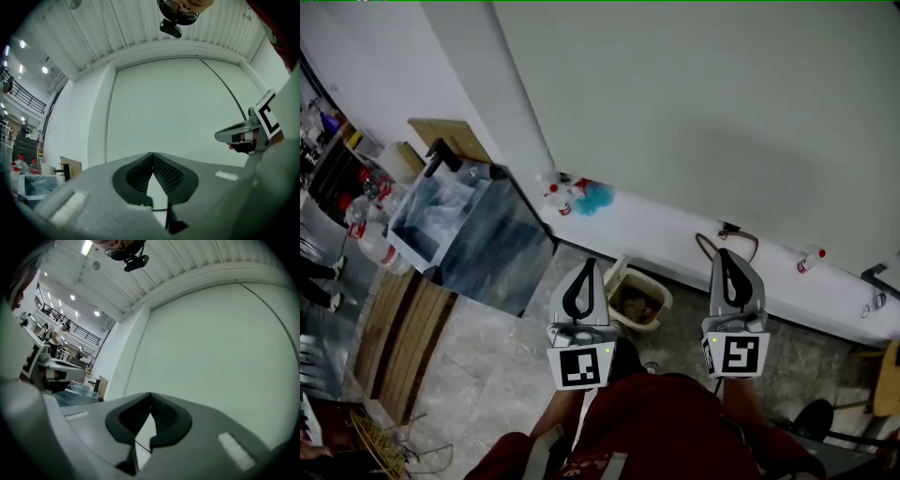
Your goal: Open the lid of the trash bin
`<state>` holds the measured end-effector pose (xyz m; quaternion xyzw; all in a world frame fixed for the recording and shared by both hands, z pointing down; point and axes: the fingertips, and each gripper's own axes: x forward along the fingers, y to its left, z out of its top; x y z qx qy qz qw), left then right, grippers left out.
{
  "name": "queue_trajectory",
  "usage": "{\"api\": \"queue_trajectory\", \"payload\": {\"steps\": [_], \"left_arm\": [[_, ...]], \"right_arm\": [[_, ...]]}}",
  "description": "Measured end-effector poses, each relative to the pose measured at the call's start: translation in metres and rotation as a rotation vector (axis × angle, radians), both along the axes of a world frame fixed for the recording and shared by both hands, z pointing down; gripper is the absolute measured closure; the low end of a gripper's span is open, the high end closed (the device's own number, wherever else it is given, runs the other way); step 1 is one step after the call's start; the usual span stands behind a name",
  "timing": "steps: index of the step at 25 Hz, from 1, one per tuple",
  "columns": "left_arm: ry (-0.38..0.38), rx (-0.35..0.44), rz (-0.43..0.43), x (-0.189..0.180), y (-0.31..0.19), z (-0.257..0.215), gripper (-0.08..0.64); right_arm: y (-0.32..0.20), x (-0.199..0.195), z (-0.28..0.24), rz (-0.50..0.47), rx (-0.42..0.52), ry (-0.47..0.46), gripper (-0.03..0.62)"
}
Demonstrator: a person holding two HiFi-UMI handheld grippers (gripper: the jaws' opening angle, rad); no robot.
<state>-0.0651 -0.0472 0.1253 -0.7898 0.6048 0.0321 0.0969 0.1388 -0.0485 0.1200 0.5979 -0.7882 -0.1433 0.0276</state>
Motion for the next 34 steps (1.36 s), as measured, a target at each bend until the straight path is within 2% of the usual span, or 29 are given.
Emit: {"api": "queue_trajectory", "payload": {"steps": [7, 20, 34], "left_arm": [[-0.013, -0.013, -0.006, -0.002, -0.001, 0.004, 0.555], [-0.004, -0.032, -0.004, -0.002, -0.005, 0.012, 0.555], [0.004, -0.035, -0.011, -0.003, -0.006, 0.018, 0.555]], "right_arm": [[-0.003, -0.003, 0.004, -0.013, -0.015, -0.003, 0.592], [-0.006, 0.006, 0.01, 0.02, -0.036, -0.01, 0.592], [-0.009, 0.012, 0.015, 0.026, -0.049, 0.021, 0.592]]}}
